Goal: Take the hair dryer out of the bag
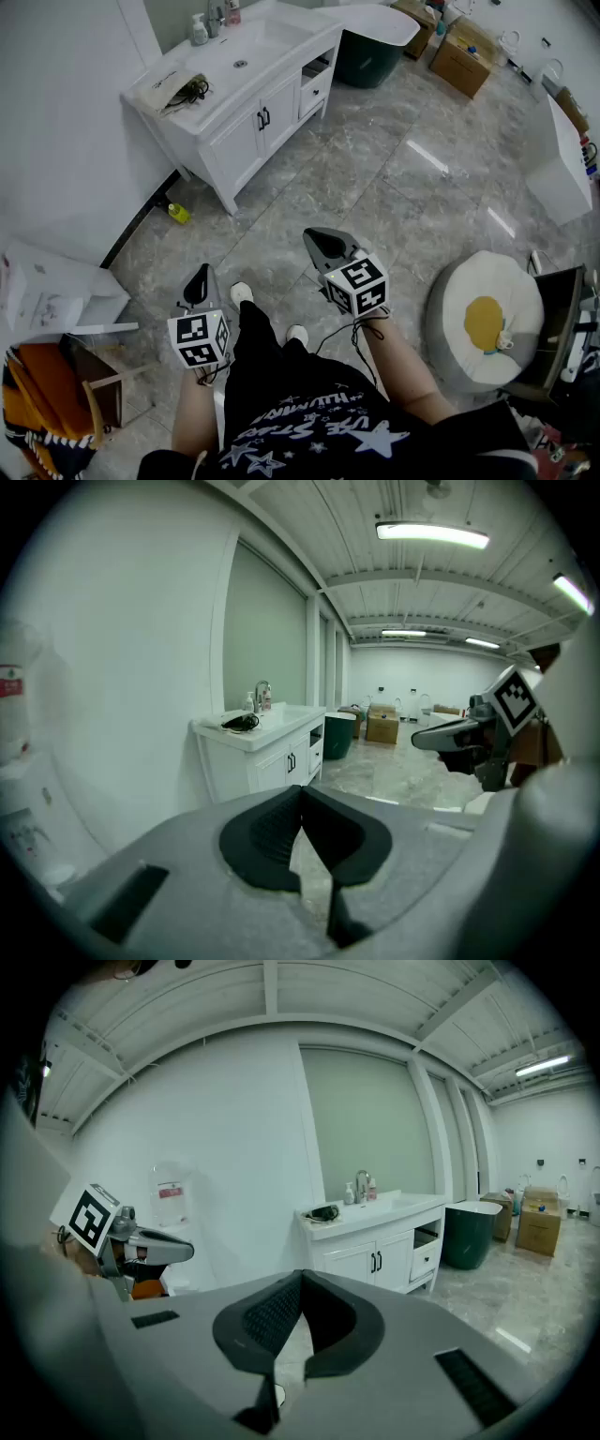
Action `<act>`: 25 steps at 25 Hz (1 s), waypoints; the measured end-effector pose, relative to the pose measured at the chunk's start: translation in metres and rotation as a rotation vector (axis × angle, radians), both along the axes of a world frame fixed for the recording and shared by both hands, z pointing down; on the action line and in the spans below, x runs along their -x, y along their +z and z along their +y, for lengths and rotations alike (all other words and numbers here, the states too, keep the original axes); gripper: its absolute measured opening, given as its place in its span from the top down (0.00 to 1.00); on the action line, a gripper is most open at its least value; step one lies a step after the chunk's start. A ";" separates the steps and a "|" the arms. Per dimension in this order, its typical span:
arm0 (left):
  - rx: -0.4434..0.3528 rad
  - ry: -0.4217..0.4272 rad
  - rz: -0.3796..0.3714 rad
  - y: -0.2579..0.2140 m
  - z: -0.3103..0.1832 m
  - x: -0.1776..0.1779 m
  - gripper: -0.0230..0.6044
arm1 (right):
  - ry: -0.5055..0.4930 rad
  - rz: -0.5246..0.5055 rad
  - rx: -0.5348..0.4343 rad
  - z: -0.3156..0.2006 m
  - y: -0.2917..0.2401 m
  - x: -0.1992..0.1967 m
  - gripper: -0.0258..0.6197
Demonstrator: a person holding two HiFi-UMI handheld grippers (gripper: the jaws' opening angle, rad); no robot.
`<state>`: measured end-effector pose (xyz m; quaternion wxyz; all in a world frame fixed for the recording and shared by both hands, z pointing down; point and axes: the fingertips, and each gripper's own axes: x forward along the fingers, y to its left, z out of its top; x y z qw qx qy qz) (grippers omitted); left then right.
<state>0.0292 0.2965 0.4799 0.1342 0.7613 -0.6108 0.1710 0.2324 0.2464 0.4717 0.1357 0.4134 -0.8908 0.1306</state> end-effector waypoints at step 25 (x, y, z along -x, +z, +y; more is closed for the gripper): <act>-0.103 0.004 0.033 -0.022 -0.077 0.060 0.93 | -0.033 -0.094 -0.025 -0.088 -0.037 0.073 0.75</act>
